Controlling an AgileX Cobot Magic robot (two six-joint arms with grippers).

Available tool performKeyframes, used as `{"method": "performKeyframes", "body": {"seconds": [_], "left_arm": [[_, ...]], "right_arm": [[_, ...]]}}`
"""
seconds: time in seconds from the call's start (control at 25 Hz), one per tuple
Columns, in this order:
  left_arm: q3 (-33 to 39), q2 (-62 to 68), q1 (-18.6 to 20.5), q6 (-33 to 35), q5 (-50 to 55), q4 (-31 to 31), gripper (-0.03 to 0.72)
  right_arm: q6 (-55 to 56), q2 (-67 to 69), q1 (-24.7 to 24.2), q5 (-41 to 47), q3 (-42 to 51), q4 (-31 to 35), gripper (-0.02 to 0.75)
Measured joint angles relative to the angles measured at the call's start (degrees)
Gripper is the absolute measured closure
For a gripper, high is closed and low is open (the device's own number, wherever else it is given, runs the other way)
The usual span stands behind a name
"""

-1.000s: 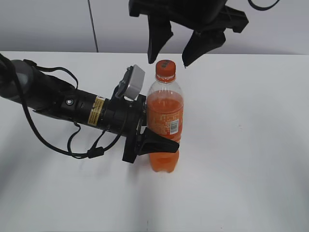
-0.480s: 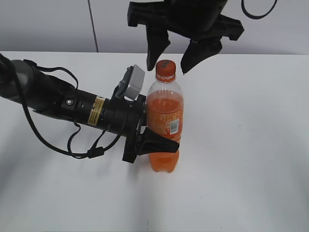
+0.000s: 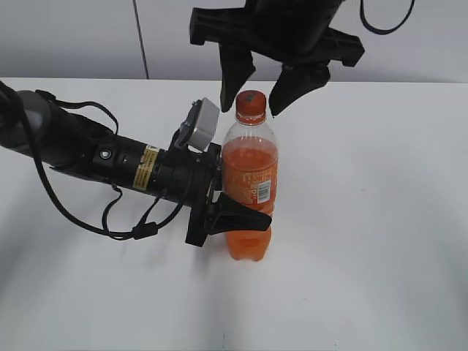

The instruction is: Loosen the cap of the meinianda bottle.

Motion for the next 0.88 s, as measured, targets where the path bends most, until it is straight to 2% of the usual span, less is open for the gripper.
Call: {"method": "performKeyframes", "body": {"seconds": [0.36,0.6,0.68,0.88], "left_arm": [[0.0,0.0,0.0,0.0,0.0,0.0,0.276],[0.0,0.0,0.0,0.0,0.0,0.0,0.276],[0.0,0.0,0.0,0.0,0.0,0.0,0.276],[0.0,0.0,0.0,0.0,0.0,0.0,0.276]], "right_arm": [[0.0,0.1,0.0,0.0,0.0,0.0,0.450],[-2.2,0.1,0.0,0.0,0.0,0.0,0.453],[-5.6,0.1,0.0,0.0,0.0,0.0,0.454],[-22.2,0.1,0.0,0.0,-0.1,0.1,0.457]]}}
